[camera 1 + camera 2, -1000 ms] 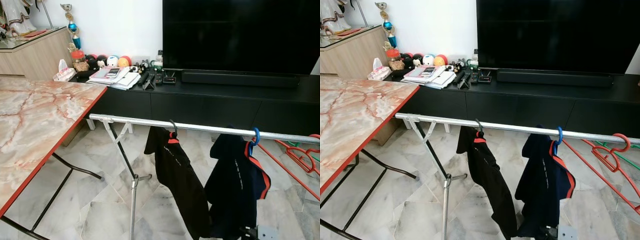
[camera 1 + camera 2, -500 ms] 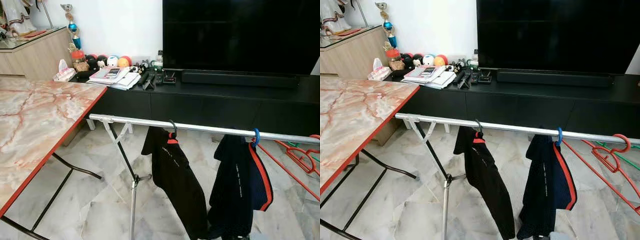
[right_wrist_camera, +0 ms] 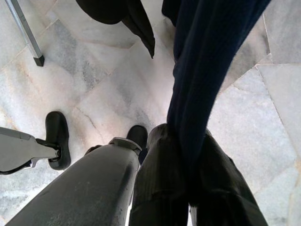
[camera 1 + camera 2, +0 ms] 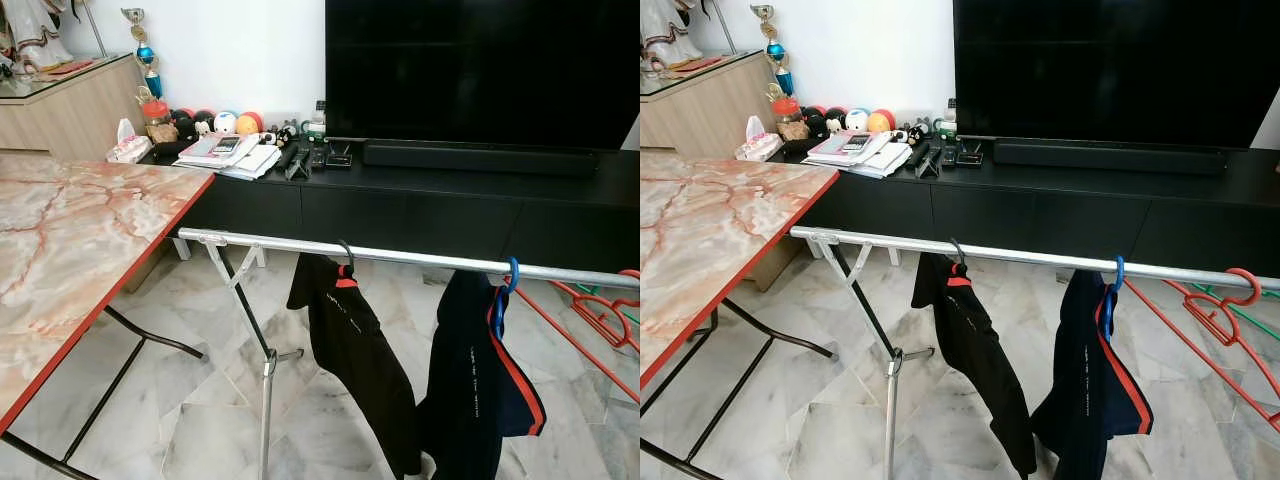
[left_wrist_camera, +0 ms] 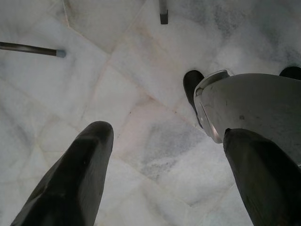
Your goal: Hang hanger
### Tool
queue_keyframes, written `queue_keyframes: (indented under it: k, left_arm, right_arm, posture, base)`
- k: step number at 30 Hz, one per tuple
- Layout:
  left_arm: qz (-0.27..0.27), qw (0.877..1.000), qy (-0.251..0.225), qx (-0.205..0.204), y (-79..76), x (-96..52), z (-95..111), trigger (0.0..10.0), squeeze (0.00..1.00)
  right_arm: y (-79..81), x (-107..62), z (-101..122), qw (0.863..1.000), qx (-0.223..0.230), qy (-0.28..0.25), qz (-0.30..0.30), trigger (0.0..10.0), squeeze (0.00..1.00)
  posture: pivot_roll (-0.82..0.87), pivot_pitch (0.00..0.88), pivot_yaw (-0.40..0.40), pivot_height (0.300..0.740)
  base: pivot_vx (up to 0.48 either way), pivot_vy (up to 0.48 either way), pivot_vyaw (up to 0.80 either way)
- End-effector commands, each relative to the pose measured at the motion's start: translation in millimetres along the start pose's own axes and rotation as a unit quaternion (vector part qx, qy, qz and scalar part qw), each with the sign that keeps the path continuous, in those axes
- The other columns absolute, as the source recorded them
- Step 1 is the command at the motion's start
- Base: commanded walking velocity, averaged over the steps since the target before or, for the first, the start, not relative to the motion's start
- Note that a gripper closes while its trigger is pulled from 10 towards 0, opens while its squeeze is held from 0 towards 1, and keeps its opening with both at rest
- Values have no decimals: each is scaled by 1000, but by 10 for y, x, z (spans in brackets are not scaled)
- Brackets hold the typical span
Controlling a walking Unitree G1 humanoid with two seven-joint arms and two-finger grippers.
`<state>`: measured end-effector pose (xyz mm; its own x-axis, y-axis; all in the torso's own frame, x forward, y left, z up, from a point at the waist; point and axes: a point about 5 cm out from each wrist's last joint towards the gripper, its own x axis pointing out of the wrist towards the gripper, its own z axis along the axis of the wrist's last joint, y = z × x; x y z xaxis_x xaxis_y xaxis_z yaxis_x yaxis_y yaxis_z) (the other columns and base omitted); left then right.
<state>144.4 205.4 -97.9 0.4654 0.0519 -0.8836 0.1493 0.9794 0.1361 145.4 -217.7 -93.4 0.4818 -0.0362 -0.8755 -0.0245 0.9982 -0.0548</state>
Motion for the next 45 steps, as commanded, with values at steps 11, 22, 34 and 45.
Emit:
queue_keyframes:
  k: [11,22,34,45]
  left_arm:
    - [-2,1000,10,7,13,-6,-43,10000,0]
    - [-2,1000,10,7,11,-6,-42,10000,0]
    - [-2,1000,11,9,16,-7,-47,10000,0]
    - [-5,1000,12,12,11,-7,-48,10000,0]
  right_arm:
    - [-4,-20,-188,997,-55,55,1,0,0]
    - [-43,-25,-171,998,-50,34,-31,0,0]
    - [-77,-44,63,992,73,-87,-51,10000,1000]
    - [-26,-122,-176,994,72,-80,-14,10000,1000]
  posture:
    - [-21,0,23,740]
    - [-23,0,22,740]
    - [-28,0,19,740]
    - [-47,0,18,740]
  base:
    - [0,0,0]
    - [0,0,0]
    - [0,0,0]
    - [0,0,0]
